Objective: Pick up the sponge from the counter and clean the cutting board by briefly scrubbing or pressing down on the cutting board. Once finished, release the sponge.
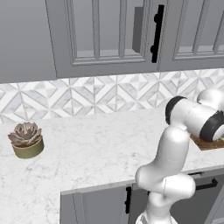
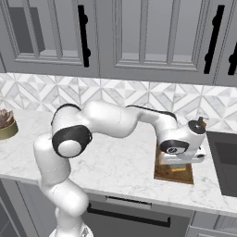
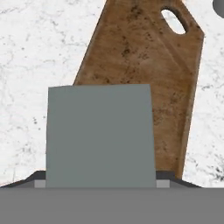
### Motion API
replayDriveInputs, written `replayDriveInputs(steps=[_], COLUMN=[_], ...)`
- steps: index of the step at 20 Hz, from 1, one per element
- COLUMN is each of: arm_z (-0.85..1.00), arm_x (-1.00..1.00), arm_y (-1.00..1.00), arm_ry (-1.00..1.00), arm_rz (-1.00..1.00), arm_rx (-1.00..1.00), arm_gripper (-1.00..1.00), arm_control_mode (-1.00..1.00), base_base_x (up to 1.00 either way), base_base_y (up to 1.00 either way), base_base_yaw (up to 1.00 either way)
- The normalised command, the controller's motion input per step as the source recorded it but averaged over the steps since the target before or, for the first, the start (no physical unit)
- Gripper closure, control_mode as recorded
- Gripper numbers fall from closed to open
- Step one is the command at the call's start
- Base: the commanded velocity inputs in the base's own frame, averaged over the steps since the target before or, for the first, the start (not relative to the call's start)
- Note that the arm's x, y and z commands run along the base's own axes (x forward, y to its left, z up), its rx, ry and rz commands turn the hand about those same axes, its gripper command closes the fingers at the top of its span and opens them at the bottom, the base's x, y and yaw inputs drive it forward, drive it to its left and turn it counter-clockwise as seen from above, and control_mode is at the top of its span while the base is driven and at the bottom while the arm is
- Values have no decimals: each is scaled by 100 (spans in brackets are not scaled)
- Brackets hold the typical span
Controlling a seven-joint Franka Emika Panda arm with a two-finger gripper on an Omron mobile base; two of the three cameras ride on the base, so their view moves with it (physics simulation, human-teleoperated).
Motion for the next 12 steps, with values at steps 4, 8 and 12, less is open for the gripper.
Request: replayDriveInputs(steps=[4,8,12], arm_z=[11,3,0], arm_x=[0,0,0], arm_y=[100,100,100], arm_ry=[3,6,8], arm_rz=[18,18,18], arm_rx=[-7,-11,-15], arm_gripper=[100,100,100], arm_control_mode=[-100,-100,-100], base_base_x=[0,0,0], base_base_y=[0,0,0], base_base_yaw=[0,0,0])
